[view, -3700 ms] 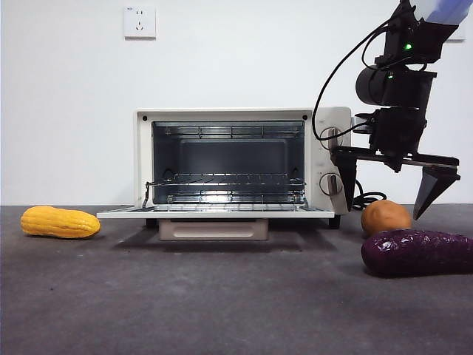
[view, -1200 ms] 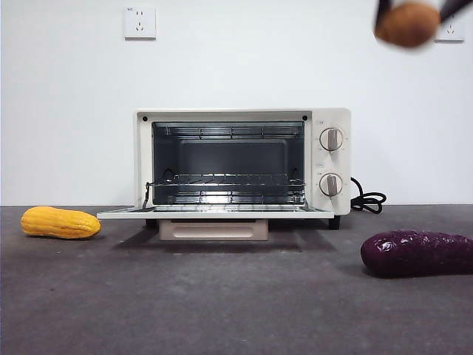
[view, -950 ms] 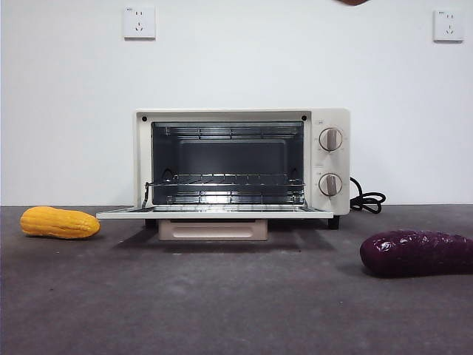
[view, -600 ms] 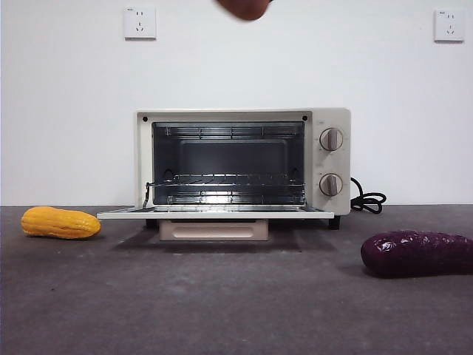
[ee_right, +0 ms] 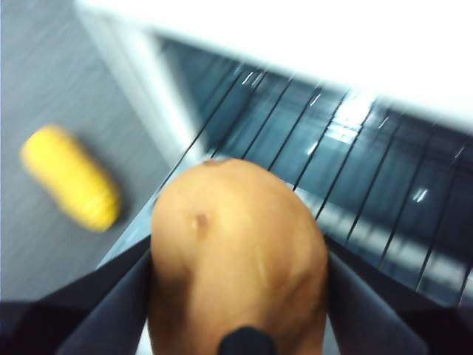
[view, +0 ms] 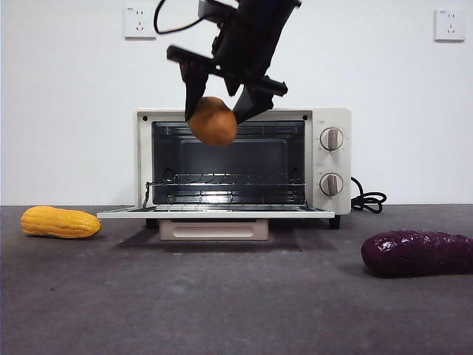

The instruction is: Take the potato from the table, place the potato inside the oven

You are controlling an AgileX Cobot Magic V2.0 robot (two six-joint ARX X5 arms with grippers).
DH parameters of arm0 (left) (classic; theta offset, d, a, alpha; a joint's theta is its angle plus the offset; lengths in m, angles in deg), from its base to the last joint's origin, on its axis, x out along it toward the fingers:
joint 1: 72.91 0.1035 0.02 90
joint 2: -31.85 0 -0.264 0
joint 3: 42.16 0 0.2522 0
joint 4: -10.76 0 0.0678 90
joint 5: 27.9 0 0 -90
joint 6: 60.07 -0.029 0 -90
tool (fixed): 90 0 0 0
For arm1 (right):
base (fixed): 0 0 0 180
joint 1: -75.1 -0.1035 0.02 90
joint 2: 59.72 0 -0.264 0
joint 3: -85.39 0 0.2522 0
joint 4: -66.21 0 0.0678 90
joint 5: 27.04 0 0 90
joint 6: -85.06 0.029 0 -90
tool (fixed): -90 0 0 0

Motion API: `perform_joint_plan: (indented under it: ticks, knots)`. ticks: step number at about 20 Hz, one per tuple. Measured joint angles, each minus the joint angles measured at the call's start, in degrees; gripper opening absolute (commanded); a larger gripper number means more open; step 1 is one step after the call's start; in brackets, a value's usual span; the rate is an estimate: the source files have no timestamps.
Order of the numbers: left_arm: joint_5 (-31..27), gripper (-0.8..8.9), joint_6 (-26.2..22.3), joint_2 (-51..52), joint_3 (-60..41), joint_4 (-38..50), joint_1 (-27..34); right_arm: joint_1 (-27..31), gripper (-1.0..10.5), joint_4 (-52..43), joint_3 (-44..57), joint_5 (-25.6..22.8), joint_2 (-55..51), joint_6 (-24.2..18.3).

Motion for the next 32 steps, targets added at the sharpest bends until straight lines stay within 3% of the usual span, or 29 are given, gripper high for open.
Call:
perform_joint_plan:
  ticks: [15,27,29,32]
  knots:
    - [-0.04,-0.05,-0.11,-0.63,0.00,0.00,0.00,1.05,1.3,-13.46,0.00,-6.01,7.80,0.04]
    - [-0.04,-0.06,-2.97,-3.69,0.00,0.00,0.00,4.72,1.4,-17.77,0.00,-6.82,9.68,2.23]
    - [-0.04,-0.06,-3.13,-4.59,0.00,0.00,0.00,4.72,2.3,-17.73,-0.02,-7.34,9.68,2.23]
    - [-0.04,-0.06,-3.13,-5.33,-0.02,0.00,0.00,4.76,2.3,-17.73,0.00,-7.45,9.81,2.23]
